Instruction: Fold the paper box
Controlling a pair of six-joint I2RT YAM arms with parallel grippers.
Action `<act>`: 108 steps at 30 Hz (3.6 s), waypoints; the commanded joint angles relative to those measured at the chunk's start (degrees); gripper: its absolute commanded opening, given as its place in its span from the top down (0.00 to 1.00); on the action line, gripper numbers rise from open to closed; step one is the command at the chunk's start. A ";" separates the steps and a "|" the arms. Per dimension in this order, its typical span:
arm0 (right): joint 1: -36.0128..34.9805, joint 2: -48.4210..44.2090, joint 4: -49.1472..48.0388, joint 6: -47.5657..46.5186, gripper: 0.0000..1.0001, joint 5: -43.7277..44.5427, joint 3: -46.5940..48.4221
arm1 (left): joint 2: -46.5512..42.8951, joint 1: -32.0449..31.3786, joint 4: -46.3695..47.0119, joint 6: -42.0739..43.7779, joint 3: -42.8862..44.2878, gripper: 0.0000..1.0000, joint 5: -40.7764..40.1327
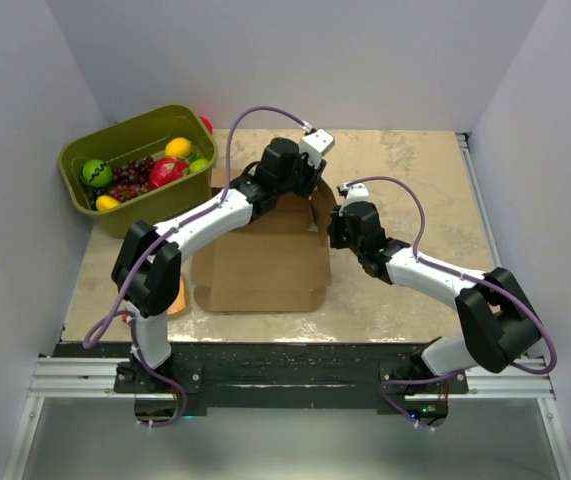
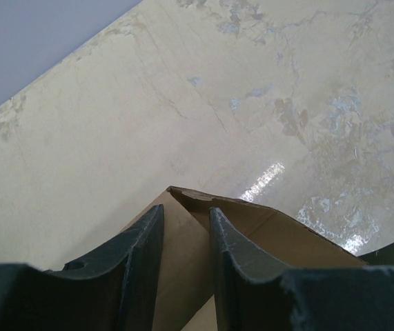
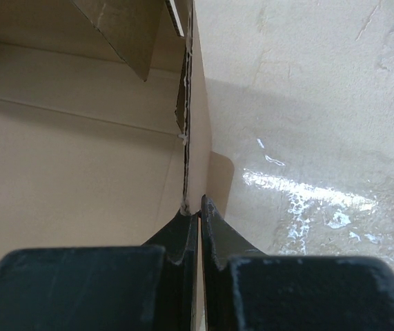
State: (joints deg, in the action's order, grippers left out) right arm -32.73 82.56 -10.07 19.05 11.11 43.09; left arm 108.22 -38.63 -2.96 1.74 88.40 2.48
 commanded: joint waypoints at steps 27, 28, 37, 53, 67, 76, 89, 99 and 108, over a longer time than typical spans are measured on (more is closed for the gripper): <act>-0.14 4.36 7.34 -2.88 1.00 -2.68 5.51 | -19.46 0.66 -15.32 34.20 -13.07 0.13 -4.74; -0.23 4.45 7.34 -2.88 1.00 -2.76 5.51 | -19.37 0.58 -14.28 34.82 -13.60 0.14 -5.98; -0.14 4.53 8.22 -3.40 1.00 -2.68 6.30 | -16.82 -1.71 -6.72 41.76 -19.84 0.34 -23.57; -1.19 3.83 5.60 0.73 0.95 -8.29 8.15 | -16.91 -4.52 -0.20 44.05 -26.52 0.74 -25.51; 2.05 -7.58 8.92 0.29 0.36 -7.25 4.29 | -19.19 -4.52 1.55 46.16 -31.36 0.82 -22.34; 11.72 -7.96 1.65 1.08 0.34 -12.69 -0.82 | -18.49 -4.52 1.12 47.39 -31.98 0.83 -21.38; 9.97 5.76 -26.49 -1.12 0.32 -27.10 -4.07 | -17.26 -4.52 -4.07 46.34 -29.69 0.83 -15.58; 6.98 7.61 -30.63 -2.88 0.26 -23.08 -3.98 | -17.08 -4.52 -4.60 46.25 -29.69 0.84 -14.96; 6.98 10.60 -33.79 -7.27 0.26 -17.71 -1.78 | -17.08 -4.52 -4.60 46.34 -29.87 0.85 -14.96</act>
State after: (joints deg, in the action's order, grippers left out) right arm -25.61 92.25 -38.83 15.33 -10.59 38.72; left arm 88.82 -42.50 0.78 50.61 59.51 -20.05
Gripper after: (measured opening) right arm 0.742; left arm 0.214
